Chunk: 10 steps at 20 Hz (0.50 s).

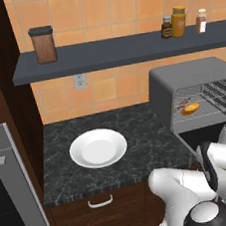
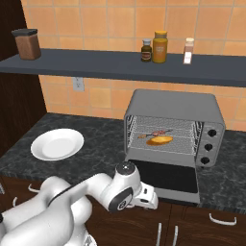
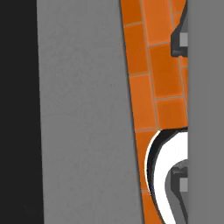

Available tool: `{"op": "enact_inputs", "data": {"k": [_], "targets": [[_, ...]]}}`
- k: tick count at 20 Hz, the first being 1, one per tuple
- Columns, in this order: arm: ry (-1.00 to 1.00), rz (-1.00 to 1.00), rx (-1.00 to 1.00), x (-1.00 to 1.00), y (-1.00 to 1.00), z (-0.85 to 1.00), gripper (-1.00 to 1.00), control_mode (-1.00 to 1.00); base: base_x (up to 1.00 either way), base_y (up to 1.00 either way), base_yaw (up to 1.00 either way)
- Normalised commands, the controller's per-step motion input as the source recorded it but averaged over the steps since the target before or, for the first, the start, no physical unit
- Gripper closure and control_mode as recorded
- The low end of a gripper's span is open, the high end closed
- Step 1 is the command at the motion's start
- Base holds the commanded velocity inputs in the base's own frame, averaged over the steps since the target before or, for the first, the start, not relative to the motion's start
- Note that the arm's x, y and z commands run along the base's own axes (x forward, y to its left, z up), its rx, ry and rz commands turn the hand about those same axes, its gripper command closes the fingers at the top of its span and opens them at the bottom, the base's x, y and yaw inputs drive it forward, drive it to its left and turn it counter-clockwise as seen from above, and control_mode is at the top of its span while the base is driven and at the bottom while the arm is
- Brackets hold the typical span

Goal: Pick up the kebab skewer and baguette bread, and place them inside the toaster oven. Close the toaster oven door and start by setting the timer.

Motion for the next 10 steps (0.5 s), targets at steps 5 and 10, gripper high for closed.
{"op": "enact_inputs", "data": {"k": [5,10], "targets": [[-0.06,0.00,0.07,0.21,0.00,-0.24,-1.00,-1.00,0.00,0.00,0.00],[-0.14,0.00,0.03,0.17,0.00,-0.12,-1.00,-1.00,0.00,0.00,0.00]]}}
